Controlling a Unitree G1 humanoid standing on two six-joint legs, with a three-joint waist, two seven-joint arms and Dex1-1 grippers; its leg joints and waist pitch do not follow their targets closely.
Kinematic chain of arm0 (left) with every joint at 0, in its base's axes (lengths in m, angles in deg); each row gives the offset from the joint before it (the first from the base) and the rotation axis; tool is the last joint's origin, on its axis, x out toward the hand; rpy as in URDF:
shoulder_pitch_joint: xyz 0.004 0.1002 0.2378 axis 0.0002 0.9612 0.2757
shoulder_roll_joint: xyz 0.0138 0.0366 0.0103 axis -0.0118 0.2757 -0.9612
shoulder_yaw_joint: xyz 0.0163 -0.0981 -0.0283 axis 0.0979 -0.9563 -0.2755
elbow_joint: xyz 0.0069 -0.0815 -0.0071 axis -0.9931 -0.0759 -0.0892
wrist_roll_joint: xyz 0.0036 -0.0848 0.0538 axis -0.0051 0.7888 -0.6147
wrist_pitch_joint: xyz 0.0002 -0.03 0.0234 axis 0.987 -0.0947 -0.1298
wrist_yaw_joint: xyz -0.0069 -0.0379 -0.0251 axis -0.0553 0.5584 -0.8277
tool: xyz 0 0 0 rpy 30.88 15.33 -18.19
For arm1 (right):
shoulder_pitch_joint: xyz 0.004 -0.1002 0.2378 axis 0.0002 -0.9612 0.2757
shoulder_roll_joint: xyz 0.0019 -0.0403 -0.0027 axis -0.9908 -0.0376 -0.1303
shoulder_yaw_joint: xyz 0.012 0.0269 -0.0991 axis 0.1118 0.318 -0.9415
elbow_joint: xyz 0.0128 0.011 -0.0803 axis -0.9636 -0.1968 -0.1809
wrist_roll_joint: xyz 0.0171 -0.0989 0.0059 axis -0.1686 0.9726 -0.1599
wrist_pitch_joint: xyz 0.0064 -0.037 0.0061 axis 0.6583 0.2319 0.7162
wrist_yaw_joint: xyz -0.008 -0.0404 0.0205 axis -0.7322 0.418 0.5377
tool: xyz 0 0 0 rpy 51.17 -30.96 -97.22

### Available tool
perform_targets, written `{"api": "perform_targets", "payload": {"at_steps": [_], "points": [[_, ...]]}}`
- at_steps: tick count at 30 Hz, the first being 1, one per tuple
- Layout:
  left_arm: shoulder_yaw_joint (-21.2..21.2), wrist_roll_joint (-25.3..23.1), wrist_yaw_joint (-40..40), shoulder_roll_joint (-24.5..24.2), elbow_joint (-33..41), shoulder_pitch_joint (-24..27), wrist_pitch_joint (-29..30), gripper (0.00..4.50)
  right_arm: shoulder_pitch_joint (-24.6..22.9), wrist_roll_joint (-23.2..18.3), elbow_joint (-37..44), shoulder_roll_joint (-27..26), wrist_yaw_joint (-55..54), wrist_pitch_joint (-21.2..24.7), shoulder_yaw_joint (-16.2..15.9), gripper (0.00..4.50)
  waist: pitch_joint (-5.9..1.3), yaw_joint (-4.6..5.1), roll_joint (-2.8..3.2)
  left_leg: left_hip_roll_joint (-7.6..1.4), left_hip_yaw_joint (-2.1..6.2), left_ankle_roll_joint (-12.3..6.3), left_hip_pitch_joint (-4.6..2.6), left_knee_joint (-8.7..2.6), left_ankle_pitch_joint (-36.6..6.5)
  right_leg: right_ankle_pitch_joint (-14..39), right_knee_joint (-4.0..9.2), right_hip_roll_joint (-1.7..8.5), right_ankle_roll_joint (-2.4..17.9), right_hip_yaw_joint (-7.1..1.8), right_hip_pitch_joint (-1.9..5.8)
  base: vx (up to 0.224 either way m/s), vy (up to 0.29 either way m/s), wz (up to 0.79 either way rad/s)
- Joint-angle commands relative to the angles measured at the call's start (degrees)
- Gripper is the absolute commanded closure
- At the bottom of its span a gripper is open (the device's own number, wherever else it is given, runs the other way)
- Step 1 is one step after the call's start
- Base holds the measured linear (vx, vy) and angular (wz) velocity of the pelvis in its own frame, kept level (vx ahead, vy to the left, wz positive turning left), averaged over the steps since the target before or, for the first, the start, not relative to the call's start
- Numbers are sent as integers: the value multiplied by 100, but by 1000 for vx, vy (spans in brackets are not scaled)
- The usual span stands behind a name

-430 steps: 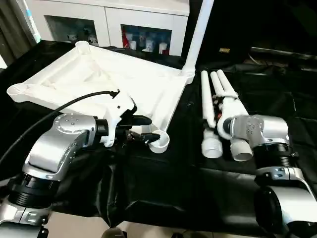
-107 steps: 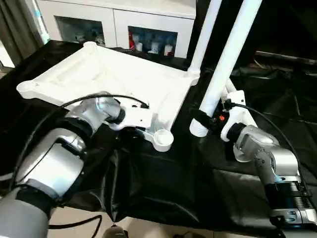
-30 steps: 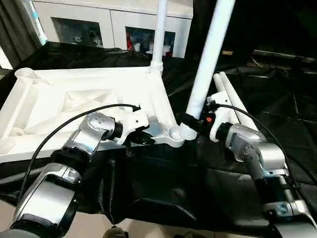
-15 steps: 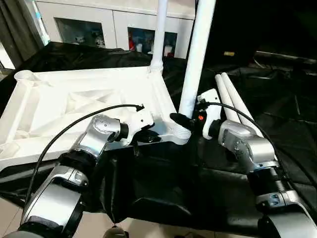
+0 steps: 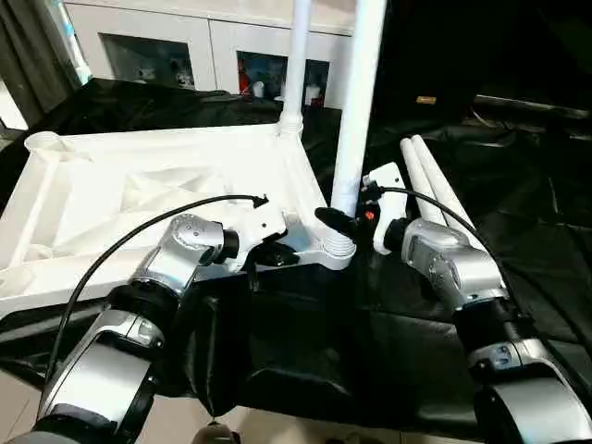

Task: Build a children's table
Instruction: Insert table leg to table base

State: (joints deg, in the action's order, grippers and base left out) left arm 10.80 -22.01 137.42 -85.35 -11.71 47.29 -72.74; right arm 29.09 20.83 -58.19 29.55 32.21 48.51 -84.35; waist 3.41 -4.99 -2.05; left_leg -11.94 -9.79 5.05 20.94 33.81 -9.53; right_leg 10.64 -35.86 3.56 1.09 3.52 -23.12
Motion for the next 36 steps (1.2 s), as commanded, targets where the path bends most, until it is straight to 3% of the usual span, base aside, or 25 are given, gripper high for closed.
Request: {"api": "perform_targets", "payload": {"at_steps": [1, 8, 12, 14, 15, 17, 19, 24, 27, 30, 36], "points": [[-158, 260, -71, 158, 57, 164, -44, 450, 41, -77, -291, -57, 106, 19, 110, 257, -392, 9, -63, -115, -7, -78, -45, -377, -1069, 1532, 485, 457, 926, -278, 290, 0, 0, 0], [-158, 237, -56, 101, 50, 170, -62, 450, -93, -221, -588, -83, 108, -80, 344, 257, -400, 4, -21, -119, -5, -66, -53, -382, -1075, 1314, 472, 447, 1024, -275, 289, 0, 0, 0], [-159, 214, -63, 67, 49, 164, -76, 450, -289, -210, -726, -141, 135, -309, 450, 257, -403, -2, -3, -116, 1, -56, -47, -386, -1144, 1289, 472, 451, 1050, -274, 302, 0, 0, 0], [-173, 210, -86, 54, 27, 143, -93, 450, -429, -246, -797, -220, 104, -494, 550, 257, -395, -2, 57, -116, 6, -38, -56, -393, -1223, 1354, 488, 447, 1061, -273, 288, 0, 0, 0], [-177, 208, -94, 53, 22, 138, -97, 450, -463, -253, -811, -238, 80, -538, 571, 257, -399, 0, 31, -118, 6, -23, -62, -395, -1278, 1406, 495, 450, 1050, -271, 292, 0, 0, 0], [-182, 204, -109, 50, 10, 124, -104, 450, -543, -285, -849, -288, 61, -626, 620, 257, -401, -1, 33, -121, 12, -21, -65, -401, -1298, 1430, 495, 450, 1058, -271, 293, 0, 0, 0], [-186, 198, -119, 45, -11, 101, -109, 450, -685, -343, -878, -375, 81, -767, 674, 257, -405, 1, 93, -125, 18, -1, -75, -408, -1370, 1335, 494, 442, 1109, -271, 289, 0, 0, 0], [-193, 188, -137, 32, -55, 60, -117, 450, -942, -347, -901, -509, 109, -1097, 723, 257, -411, 4, 118, -116, 21, -22, -67, -419, -1402, 1209, 493, 429, 1160, -261, 300, 0, 0, 0], [-201, 184, -158, 26, -85, 40, -127, 450, -1078, -268, -883, -543, 140, -1339, 695, 257, -415, 2, 141, -119, 23, -22, -72, -424, -1464, 1282, 512, 436, 1145, -265, 297, 0, 0, 0], [-205, 180, -178, 19, -113, 34, -146, 450, -1249, 10, -815, -490, 182, -1739, 456, 258, -414, 5, 153, -120, 28, -12, -75, -432, -1560, 1393, 524, 437, 1121, -262, 291, 0, 0, 0], [-212, 174, -188, 17, -98, 55, -150, 450, -1282, 173, -824, -447, 218, -1908, 306, 259, -416, 9, 148, -126, 29, -49, -79, -447, -1559, 1388, 531, 433, 1120, -261, 291, 0, 0, 0]]}}
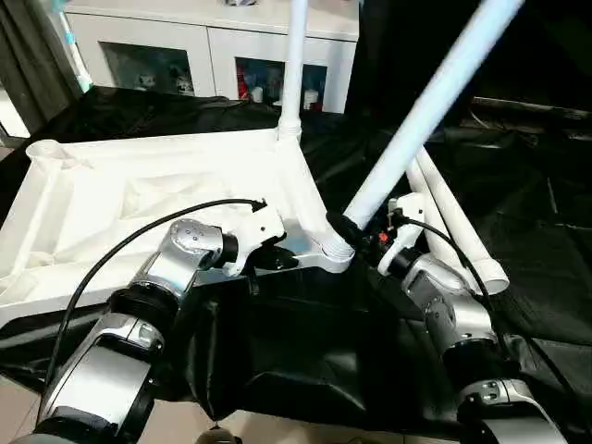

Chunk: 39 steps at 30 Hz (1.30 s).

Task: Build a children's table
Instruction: Insert table leg to table base

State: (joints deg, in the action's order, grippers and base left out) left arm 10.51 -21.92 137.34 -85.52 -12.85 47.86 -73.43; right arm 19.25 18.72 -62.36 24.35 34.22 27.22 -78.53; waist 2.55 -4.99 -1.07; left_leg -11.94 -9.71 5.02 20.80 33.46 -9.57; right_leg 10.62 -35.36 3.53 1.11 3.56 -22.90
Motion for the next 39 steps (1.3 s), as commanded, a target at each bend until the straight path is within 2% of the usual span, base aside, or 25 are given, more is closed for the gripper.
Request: {"api": "perform_targets", "payload": {"at_steps": [1, 3, 4, 5, 8, 10, 12, 13, 14, 17, 18, 29, 31, 34, 35, 39], "points": [[-178, 162, -169, 26, 26, 11, -82, 450, -285, 434, -402, 89, 22, 201, -325, 259, -329, 9, 54, -128, 20, -55, -68, -416, -1547, 1361, 482, 436, 1127, -265, 269, 0, 0, 0], [-150, 139, -127, -3, 39, 37, -110, 450, -219, 556, -379, 110, 44, 173, -453, 259, -324, 14, 50, -123, 19, -60, -67, -423, -1577, 1399, 491, 433, 1120, -265, 276, 0, 0, 0], [-135, 132, -99, -14, 61, 53, -118, 450, -184, 599, -362, 128, 70, 190, -510, 259, -312, 31, -40, -120, 7, -78, -63, -428, -1604, 1532, 513, 429, 1071, -263, 278, 0, 0, 0], [-114, 117, -75, -29, 83, 66, -123, 450, -137, 634, -362, 146, 100, 232, -559, 259, -304, 15, -22, -117, 14, -83, -77, -436, -1624, 1764, 526, 447, 1013, -263, 271, 0, 0, 0], [-48, 67, -6, -77, 134, 95, -153, 450, 14, 737, -448, 184, 167, 300, -660, 259, -298, 30, -23, -121, 24, -64, -73, -442, -1636, 2040, 544, 453, 902, -268, 259, 0, 0, 0], [7, 53, 119, -122, 237, 141, -134, 450, 204, 814, -612, 239, 306, 371, -766, 259, -296, 45, -73, -128, 25, -68, -73, -448, -1632, 2078, 540, 460, 875, -272, 251, 0, 0, 0], [7, 53, 119, -122, 237, 141, -134, 450, 204, 814, -612, 239, 306, 371, -766, 259, -302, 59, -63, -128, 27, -60, -68, -453, -1625, 2052, 541, 455, 886, -273, 255, 0, 0, 0], [45, 45, 198, -153, 294, 162, -137, 450, 324, 883, -737, 300, 456, 435, -862, 259, -301, 68, -108, -131, 17, -66, -73, -452, -1612, 1989, 544, 445, 885, -273, 248, 0, 0, 0], [55, 45, 225, -165, 311, 165, -141, 450, 363, 920, -792, 328, 523, 451, -905, 259, -300, 78, -89, -129, 27, -69, -64, -457, -1625, 1969, 530, 448, 907, -270, 260, 0, 0, 0], [81, 54, 323, -207, 390, 167, -143, 450, 489, 1035, -1000, 419, 755, 446, -1006, 259, -297, 104, -101, -140, 23, -75, -81, -453, -1688, 1967, 536, 452, 945, -275, 238, 0, 0, 0], [81, 55, 326, -208, 394, 167, -142, 450, 492, 1037, -1007, 422, 760, 444, -1006, 259, -300, 113, -127, -137, 21, -84, -77, -451, -1682, 1973, 533, 452, 946, -272, 244, 0, 0, 0], [219, 309, 1248, -293, 717, 260, -212, 450, 664, 1004, -1405, 671, 1549, 299, -1037, 259, -315, 132, -87, -158, 9, -111, -81, -456, -1631, 1572, 508, 439, 1118, -275, 252, 0, 0, 0], [226, 291, 1258, -287, 705, 229, -198, 450, 712, 1021, -1480, 684, 1567, 273, -1026, 259, -319, 140, -62, -152, 7, -86, -84, -455, -1635, 1484, 499, 428, 1160, -275, 256, 0, 0, 0], [216, 279, 1247, -274, 659, 189, -199, 450, 762, 1035, -1561, 678, 1557, 257, -1002, 259, -315, 146, -64, -152, 7, -66, -90, -458, -1685, 1510, 505, 425, 1180, -272, 256, 0, 0, 0], [196, 277, 1229, -252, 618, 134, -166, 450, 785, 1043, -1603, 659, 1536, 254, -983, 259, -315, 151, -45, -152, 10, -50, -93, -463, -1725, 1555, 510, 423, 1176, -272, 256, 0, 0, 0], [152, 272, 1068, -244, 624, 74, -37, 450, 725, 1028, -1581, 617, 1520, 228, -977, 259, -313, 152, -53, -153, 15, -46, -95, -466, -1755, 1616, 513, 425, 1159, -272, 255, 0, 0, 0]]}}
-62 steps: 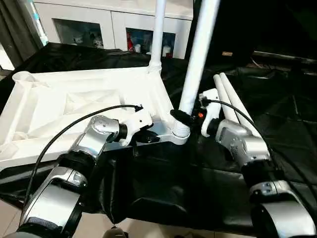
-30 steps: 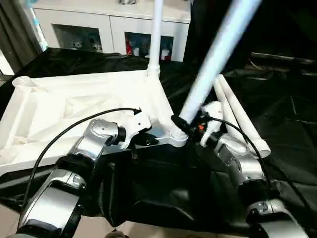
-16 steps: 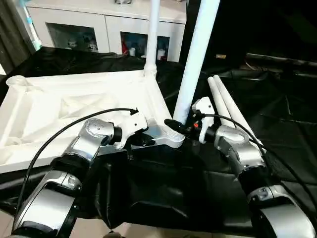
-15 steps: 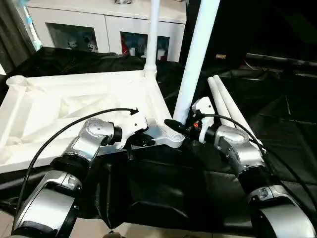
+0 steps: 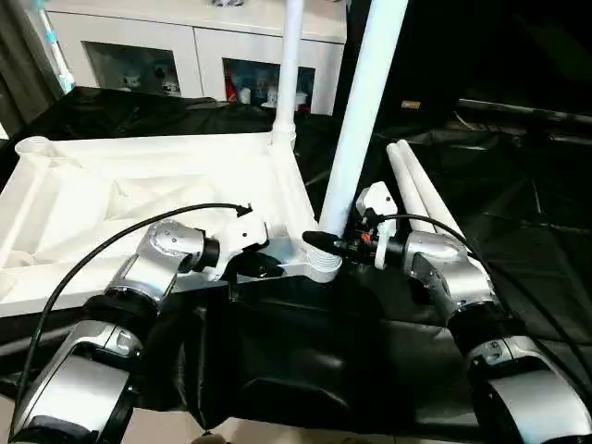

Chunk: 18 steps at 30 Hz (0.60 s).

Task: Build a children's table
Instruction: Insert table leg to table base

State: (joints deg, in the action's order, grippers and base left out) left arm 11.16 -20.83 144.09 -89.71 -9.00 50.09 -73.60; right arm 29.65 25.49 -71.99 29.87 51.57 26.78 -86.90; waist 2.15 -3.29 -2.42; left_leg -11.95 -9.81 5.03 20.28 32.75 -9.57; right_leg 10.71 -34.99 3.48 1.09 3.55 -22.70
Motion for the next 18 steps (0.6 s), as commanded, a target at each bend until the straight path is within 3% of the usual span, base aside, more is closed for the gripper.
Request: {"api": "perform_targets", "payload": {"at_steps": [1, 6, 8, 12, 18], "points": [[87, 163, 392, 176, 238, -150, -19, 450, -316, 351, -618, 65, -215, 271, -141, 259, -272, -17, 82, -152, 23, -45, -46, -393, -1761, 1612, 479, 429, 1166, -272, 230, 0, 0, 0], [24, 115, 113, 185, 162, -213, 151, 450, -437, 387, -609, -22, -609, 243, -90, 259, -265, -7, 106, -157, 31, -5, -55, -410, -1884, 1614, 483, 420, 1183, -272, 217, 0, 0, 0], [12, 103, 42, 196, 137, -234, 188, 450, -438, 413, -635, -42, -765, 251, -72, 259, -249, 7, 97, -148, 36, 15, -62, -417, -2021, 1852, 509, 420, 1142, -265, 208, 0, 0, 0], [-59, 21, -402, 300, 20, -392, 462, 450, -418, 429, -732, -234, -1699, 417, 134, 259, -231, 26, 90, -134, 61, 112, -94, -423, -2254, 2510, 577, 439, 923, -263, 166, 0, 0, 0], [-156, -174, -1326, 554, -259, -753, 1053, 450, -324, 274, -800, -716, -3076, 724, 525, 259, -226, 35, 85, -119, 82, 150, -103, -422, -2316, 2896, 625, 450, 724, -257, 124, 0, 0, 0]]}}
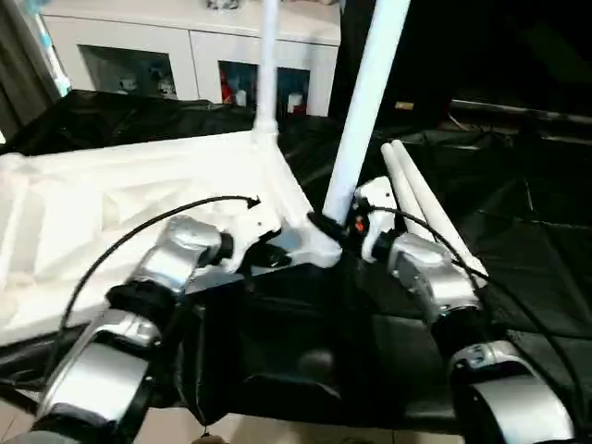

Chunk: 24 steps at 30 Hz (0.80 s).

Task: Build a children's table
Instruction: Insert table leg to table base

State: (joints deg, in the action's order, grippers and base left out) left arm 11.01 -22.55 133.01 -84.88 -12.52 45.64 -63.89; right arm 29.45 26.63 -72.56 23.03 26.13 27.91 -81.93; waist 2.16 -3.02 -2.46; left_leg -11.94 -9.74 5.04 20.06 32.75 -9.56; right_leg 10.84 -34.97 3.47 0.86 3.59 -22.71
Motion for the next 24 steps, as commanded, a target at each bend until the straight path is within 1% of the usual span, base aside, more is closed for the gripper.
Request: {"api": "perform_targets", "payload": {"at_steps": [1, 2, 3, 4, 5, 6, 7, 8, 9, 10, 12, 13, 15, 16, 18, 21, 22, 24], "points": [[-167, -26, -426, 131, 33, -375, 209, 450, -275, 140, -788, -114, -771, 615, 71, 259, -220, 17, 86, -111, 75, 153, -67, -427, -2320, 2926, 629, 439, 716, -253, 122, 0, 0, 0], [-182, -35, -545, 166, -2, -410, 281, 450, -258, 127, -816, -158, -898, 612, 91, 259, -221, 15, 94, -111, 75, 161, -82, -424, -2355, 2966, 642, 442, 701, -252, 105, 0, 0, 0], [-206, -61, -782, 252, -102, -479, 368, 450, -201, 139, -909, -247, -1178, 593, 118, 259, -223, 20, 91, -107, 81, 162, -80, -419, -2375, 2982, 645, 445, 684, -247, 106, 0, 0, 0], [-217, -78, -946, 311, -172, -526, 428, 450, -162, 154, -972, -311, -1387, 581, 134, 259, -216, 23, 86, -101, 85, 148, -69, -426, -2404, 3035, 663, 442, 653, -238, 108, 0, 0, 0], [-229, -102, -1157, 402, -264, -582, 512, 450, -98, 157, -1074, -405, -1669, 575, 174, 259, -219, 26, 69, -105, 80, 144, -72, -426, -2405, 3032, 666, 442, 641, -241, 103, 0, 0, 0], [-242, -120, -1379, 509, -345, -636, 585, 450, -21, 117, -1185, -520, -1949, 615, 267, 259, -229, 30, 88, -105, 78, 167, -107, -417, -2427, 2995, 655, 437, 662, -247, 72, 0, 0, 0], [-293, -120, -1730, 718, -455, -720, 712, 450, 109, 101, -1341, -696, -2351, 654, 378, 259, -219, 38, 70, -100, 75, 172, -95, -418, -2453, 2986, 661, 431, 654, -244, 74, 0, 0, 0], [-311, -115, -1815, 775, -481, -741, 740, 450, 141, 102, -1371, -741, -2438, 669, 412, 259, -219, 25, 76, -99, 81, 171, -99, -423, -2465, 2947, 664, 427, 638, -236, 76, 0, 0, 0], [-317, -115, -1866, 819, -491, -755, 758, 450, 166, 96, -1394, -774, -2509, 701, 441, 259, -226, 27, 66, -97, 73, 154, -94, -421, -2461, 2897, 662, 424, 636, -242, 78, 0, 0, 0], [-313, -110, -1935, 869, -504, -773, 785, 450, 200, 114, -1426, -812, -2618, 718, 459, 259, -230, 10, 63, -101, 75, 120, -76, -430, -2408, 2773, 652, 431, 639, -248, 93, 0, 0, 0], [-308, -103, -2029, 938, -522, -801, 821, 450, 252, 164, -1474, -866, -2744, 731, 441, 259, -240, 8, 70, -105, 67, 121, -53, -439, -2328, 2527, 629, 425, 675, -257, 107, 0, 0, 0], [-307, -97, -2098, 986, -542, -818, 825, 450, 284, 185, -1505, -920, -2803, 722, 419, 259, -242, 2, 63, -101, 57, 115, -53, -436, -2306, 2417, 620, 418, 697, -263, 105, 0, 0, 0], [-310, -87, -2124, 1004, -554, -826, 826, 450, 303, 188, -1522, -957, -2821, 715, 408, 259, -247, -2, 55, -99, 51, 103, -38, -441, -2252, 2280, 605, 413, 714, -266, 124, 0, 0, 0], [-310, -87, -2124, 1004, -554, -826, 826, 450, 303, 188, -1522, -957, -2821, 715, 408, 259, -244, -9, 55, -100, 50, 91, -43, -442, -2247, 2258, 604, 416, 719, -266, 125, 0, 0, 0], [-336, -80, -2159, 1017, -597, -846, 820, 450, 357, 185, -1608, -1023, -2857, 682, 465, 259, -238, -4, 53, -98, 51, 86, -37, -446, -2271, 2332, 614, 422, 707, -264, 127, 0, 0, 0], [-353, -84, -2149, 991, -593, -840, 813, 450, 394, 178, -1673, -1055, -2873, 656, 526, 259, -222, 3, 52, -92, 60, 93, -59, -446, -2421, 2722, 658, 430, 600, -256, 100, 0, 0, 0], [-353, -81, -2128, 976, -582, -833, 812, 450, 407, 198, -1692, -1053, -2869, 677, 529, 259, -218, 7, 22, -93, 62, 85, -54, -449, -2440, 2835, 673, 432, 549, -252, 95, 0, 0, 0], [-351, -69, -2079, 945, -560, -817, 811, 450, 435, 244, -1724, -1034, -2864, 740, 522, 259, -220, 9, 38, -98, 74, 89, -55, -457, -2444, 2905, 675, 435, 509, -250, 89, 0, 0, 0]]}}
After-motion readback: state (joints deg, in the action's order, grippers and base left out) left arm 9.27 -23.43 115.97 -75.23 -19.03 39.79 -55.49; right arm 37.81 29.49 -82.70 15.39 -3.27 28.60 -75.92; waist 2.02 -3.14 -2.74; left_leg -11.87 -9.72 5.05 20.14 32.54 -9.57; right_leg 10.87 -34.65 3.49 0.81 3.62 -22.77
